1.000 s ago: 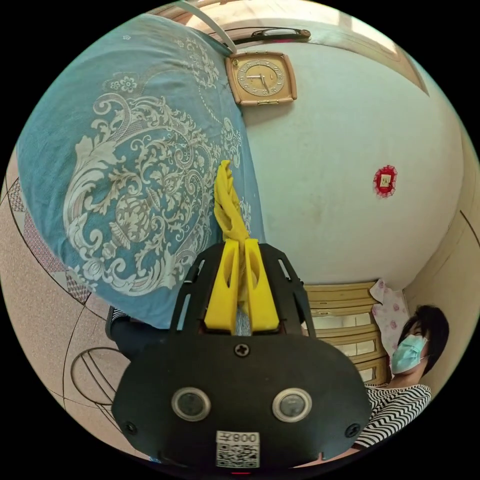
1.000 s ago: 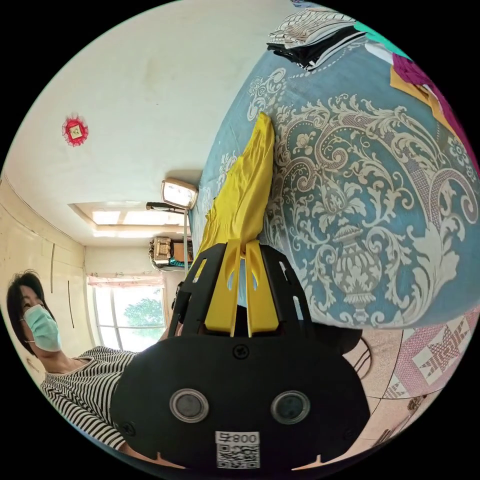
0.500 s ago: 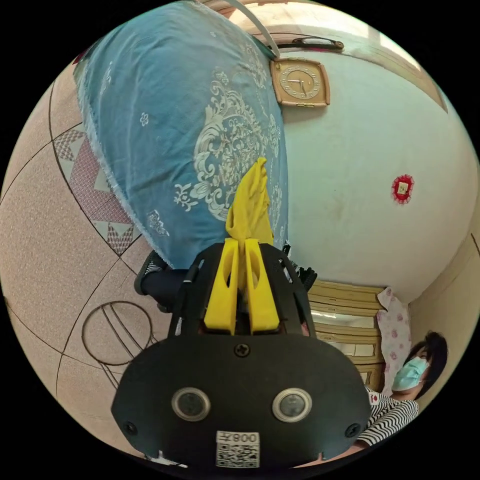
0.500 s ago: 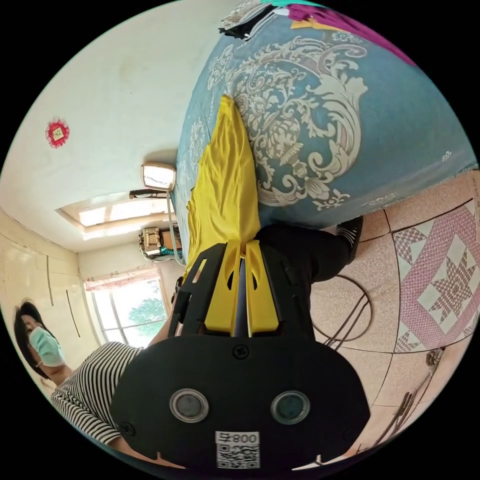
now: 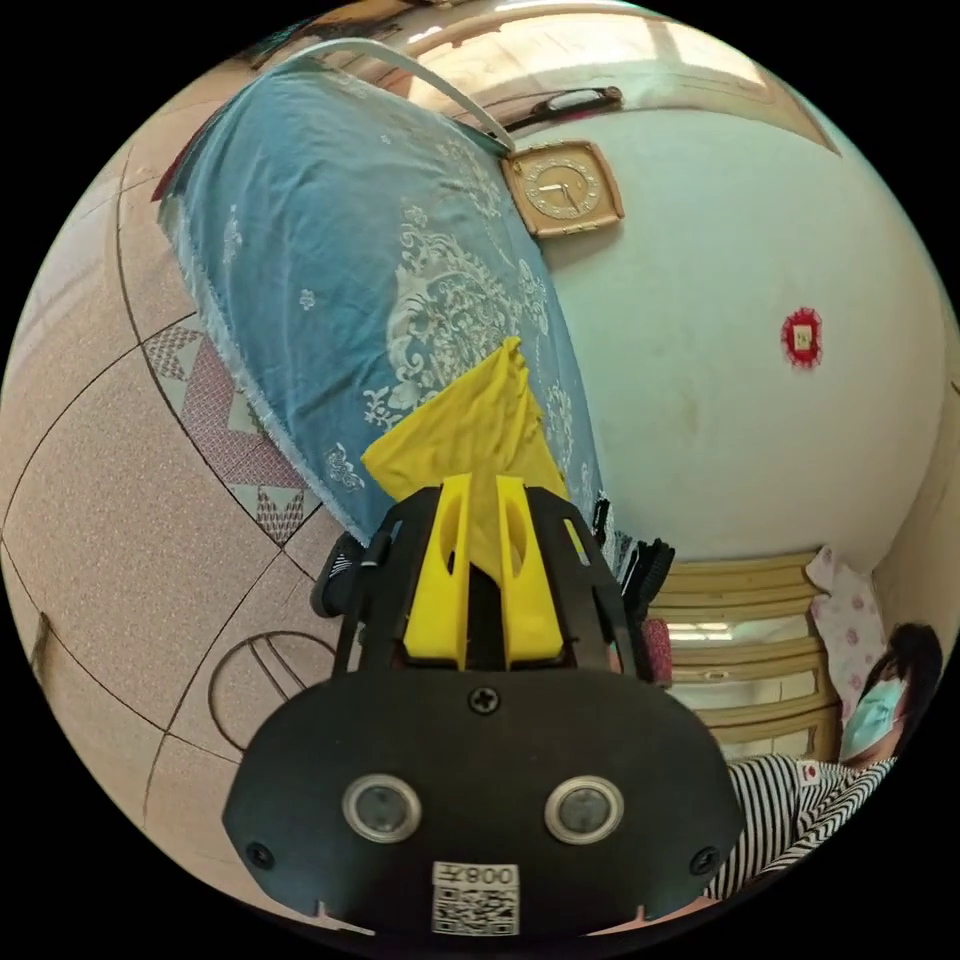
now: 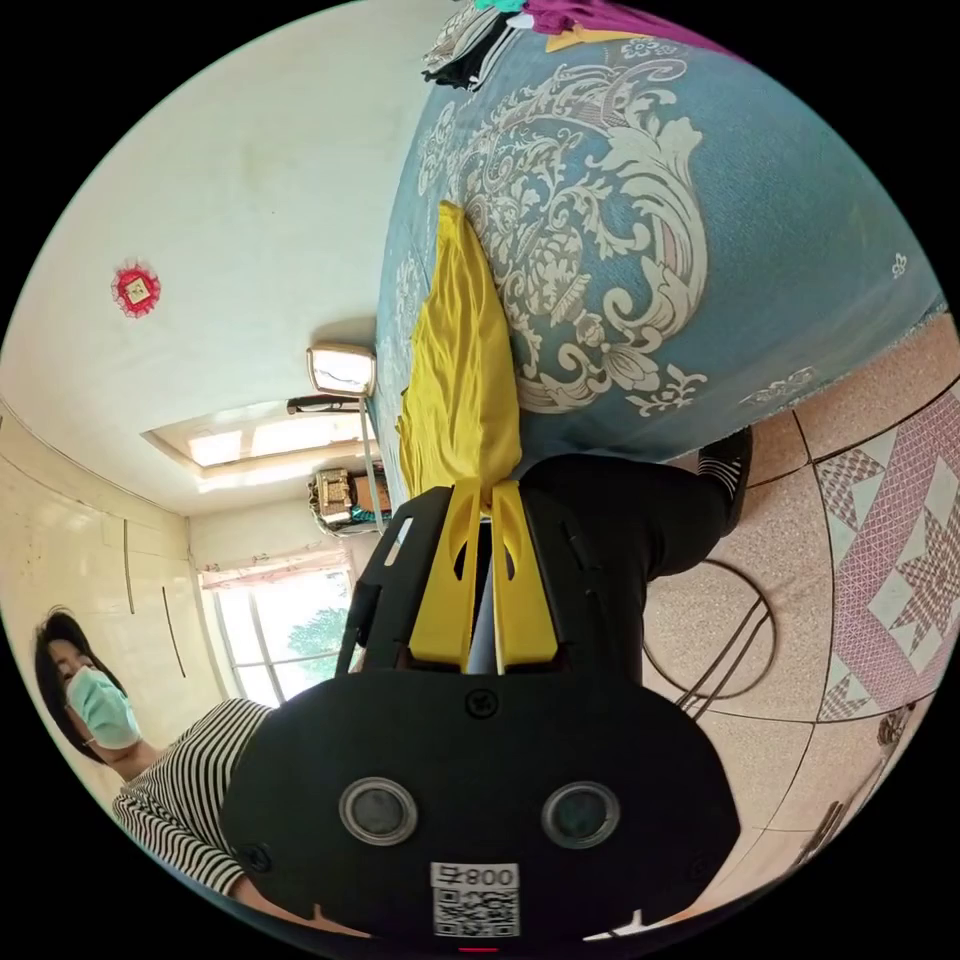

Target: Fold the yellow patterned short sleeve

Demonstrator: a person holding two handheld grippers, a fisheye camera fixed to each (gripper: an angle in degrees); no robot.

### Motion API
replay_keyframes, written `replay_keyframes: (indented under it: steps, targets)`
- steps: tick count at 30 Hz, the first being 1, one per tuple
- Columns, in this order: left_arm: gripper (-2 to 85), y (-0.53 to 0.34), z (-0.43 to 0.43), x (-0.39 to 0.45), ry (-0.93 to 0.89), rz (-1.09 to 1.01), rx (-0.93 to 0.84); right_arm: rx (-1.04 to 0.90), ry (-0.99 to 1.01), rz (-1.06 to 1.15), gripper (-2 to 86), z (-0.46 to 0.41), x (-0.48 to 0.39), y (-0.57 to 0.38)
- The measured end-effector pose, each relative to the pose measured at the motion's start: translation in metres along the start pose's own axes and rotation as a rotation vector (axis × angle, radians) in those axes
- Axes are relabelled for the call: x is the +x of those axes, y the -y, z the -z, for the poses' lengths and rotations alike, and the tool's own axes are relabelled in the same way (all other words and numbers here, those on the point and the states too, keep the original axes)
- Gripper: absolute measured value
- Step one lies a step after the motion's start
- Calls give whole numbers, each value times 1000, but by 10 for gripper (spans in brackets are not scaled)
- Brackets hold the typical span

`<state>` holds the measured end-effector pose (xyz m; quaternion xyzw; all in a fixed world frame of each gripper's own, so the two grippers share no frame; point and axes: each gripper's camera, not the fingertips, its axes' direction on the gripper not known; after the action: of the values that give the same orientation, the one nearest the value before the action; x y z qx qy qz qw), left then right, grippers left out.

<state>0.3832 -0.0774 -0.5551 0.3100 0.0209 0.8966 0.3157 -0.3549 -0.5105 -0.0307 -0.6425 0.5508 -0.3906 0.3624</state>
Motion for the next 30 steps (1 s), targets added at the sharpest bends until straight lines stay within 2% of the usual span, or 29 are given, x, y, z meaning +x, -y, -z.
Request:
replay_keyframes:
  steps: [3,8,11,17,20,26,30]
  targets:
    - [48,-24,-46,72,-5,-249,-202,13,28,43,15,7,-11,-4]
    - [65,-122,-181,229,3,-818,-659,2,31,122,15,15,-40,0]
    - [70,-193,-237,297,65,-1108,-784,-2,36,156,15,19,-55,3]
    - [81,-305,-288,378,234,-1585,-805,-32,58,200,15,21,-77,13]
    - [80,-345,-303,394,361,-1737,-767,-43,86,208,15,20,-83,22]
    - [57,-390,-314,406,488,-1853,-691,-59,51,199,16,21,-92,41]
    - [34,-393,-312,414,507,-1836,-665,-90,64,218,18,21,-97,54]
